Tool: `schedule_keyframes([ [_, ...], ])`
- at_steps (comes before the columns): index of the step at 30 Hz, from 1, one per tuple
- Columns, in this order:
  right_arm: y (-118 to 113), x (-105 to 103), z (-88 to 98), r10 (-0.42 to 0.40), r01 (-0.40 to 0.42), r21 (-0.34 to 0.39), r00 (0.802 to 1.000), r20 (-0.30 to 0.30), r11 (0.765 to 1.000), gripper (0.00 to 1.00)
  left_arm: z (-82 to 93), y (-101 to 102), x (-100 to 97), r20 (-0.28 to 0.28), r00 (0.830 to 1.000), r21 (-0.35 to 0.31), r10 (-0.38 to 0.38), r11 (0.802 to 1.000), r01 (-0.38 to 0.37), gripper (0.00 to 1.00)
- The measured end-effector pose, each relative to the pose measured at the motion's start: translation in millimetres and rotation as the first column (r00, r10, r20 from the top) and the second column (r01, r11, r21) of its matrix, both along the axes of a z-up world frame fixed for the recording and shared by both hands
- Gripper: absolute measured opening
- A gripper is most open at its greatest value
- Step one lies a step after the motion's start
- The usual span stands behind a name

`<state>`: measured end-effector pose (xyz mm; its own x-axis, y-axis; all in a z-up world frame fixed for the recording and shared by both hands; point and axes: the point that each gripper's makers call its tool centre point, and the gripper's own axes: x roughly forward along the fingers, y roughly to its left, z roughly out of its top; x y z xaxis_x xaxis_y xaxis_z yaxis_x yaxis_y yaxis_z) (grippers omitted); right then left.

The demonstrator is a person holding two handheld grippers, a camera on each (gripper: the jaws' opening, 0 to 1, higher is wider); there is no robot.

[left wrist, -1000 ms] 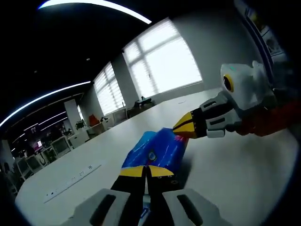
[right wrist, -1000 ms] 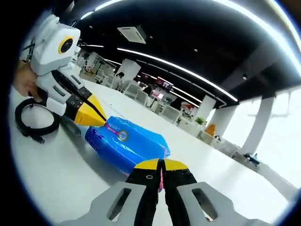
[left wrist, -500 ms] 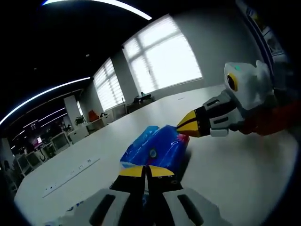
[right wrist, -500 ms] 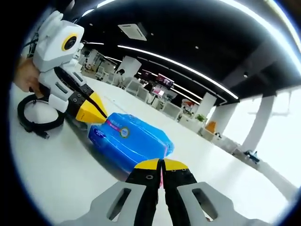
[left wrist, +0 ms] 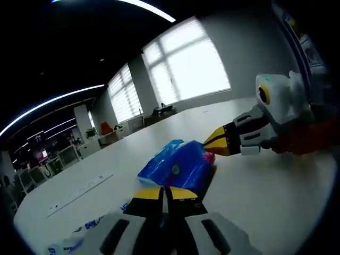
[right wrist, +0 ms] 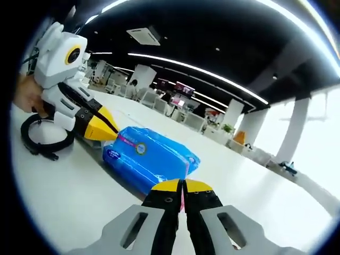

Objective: Arrange the tabletop items into an orderly group along one side of the table until the central work area is clear of visible clutter.

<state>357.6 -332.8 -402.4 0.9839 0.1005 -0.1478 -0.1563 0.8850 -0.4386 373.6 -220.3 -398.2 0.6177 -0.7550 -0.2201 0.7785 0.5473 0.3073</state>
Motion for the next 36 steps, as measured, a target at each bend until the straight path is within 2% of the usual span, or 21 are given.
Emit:
schedule_keyframes([
  [8,-0.5,-2.3,-2.5,-0.004,0.004,0.015,1.0,-0.016,1.0,0.01,-2.5,2.9,-2.6,-0.01,1.0,-0.006,0.0,1.0,0.0,0.04],
  [13,-3.6,-4.5,-3.4,-0.012,0.013,0.028,1.0,-0.026,1.0,0.03,-6.6,6.8,-4.2,-0.013,1.0,0.017,-0.006,1.0,0.007,0.08],
  [23,-3.1,-7.8,-2.5,-0.012,0.013,0.041,1.0,-0.027,0.999,0.05,-3.6,5.8,11.9,-0.015,1.0,0.015,-0.004,1.0,0.004,0.09],
  [29,-0.6,-10.3,3.1,-0.004,0.005,0.055,1.0,-0.016,0.998,0.05,1.4,18.9,8.0,-0.002,1.0,0.003,0.027,1.0,-0.027,0.09],
  [32,2.9,-11.6,5.6,0.0,0.0,0.098,1.0,0.0,0.995,0.05,4.8,25.4,6.1,-0.016,0.999,-0.03,0.035,0.999,-0.036,0.09],
  [36,4.8,-12.0,5.3,0.002,-0.003,0.102,1.0,0.002,0.995,0.05,2.9,30.3,4.7,-0.014,0.999,-0.031,0.039,0.999,-0.039,0.09],
])
